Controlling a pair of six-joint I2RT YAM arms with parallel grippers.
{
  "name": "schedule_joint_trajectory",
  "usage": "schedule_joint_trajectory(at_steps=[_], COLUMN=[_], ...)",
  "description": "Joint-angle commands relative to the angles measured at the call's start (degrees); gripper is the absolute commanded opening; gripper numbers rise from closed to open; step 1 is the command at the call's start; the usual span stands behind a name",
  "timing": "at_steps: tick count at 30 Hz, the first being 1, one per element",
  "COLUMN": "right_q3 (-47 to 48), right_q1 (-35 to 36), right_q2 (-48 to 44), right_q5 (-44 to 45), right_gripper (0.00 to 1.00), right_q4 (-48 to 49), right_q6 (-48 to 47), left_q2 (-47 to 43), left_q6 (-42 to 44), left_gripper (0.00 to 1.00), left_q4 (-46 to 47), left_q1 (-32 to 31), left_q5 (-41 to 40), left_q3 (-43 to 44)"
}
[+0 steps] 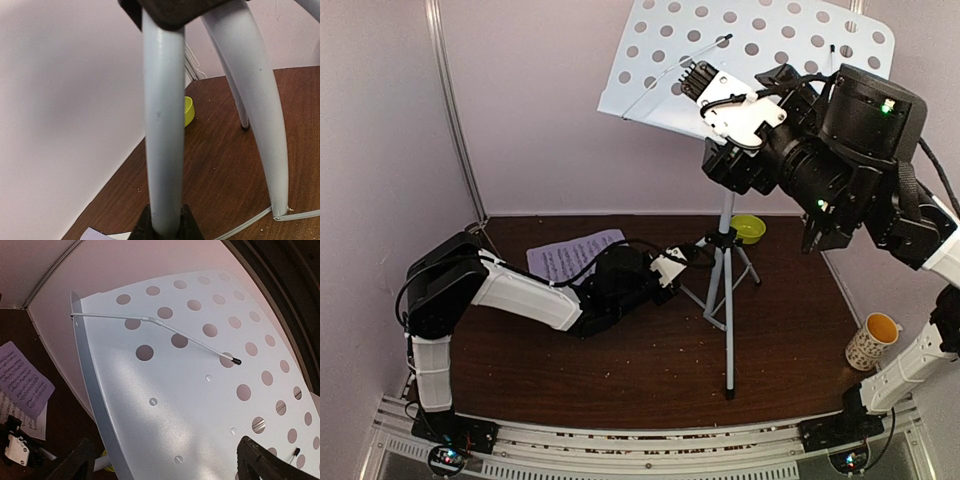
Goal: Set up the instrument practice props
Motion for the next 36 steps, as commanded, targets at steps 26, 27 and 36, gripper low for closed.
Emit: schedule_joint_trajectory(at_steps=[26, 27, 36], right_q3=[-20.1, -21.3, -34.9], right_q1=[8.3, 8.3, 3.4], right_q2=[-6.9, -6.9, -10.7], right_q5=[-22.7, -22.2, -24.1], right_gripper=[1.0, 0.99, 0.95], right_q4=[-4.5, -4.4, -2.8], right_q6=[44.5, 45.5, 63.7], left_q2=[-6.9, -7.5, -10.3], left_q6=[0.1, 0.0, 0.0], left_gripper=[0.36, 0.37, 0.36], left_q4=[-2.3, -2.3, -4.1], left_q1=[-1.2, -1.2, -0.3], left_q5=[5.9, 5.9, 7.3], left_q3=[-4.7, -5.2, -7.7])
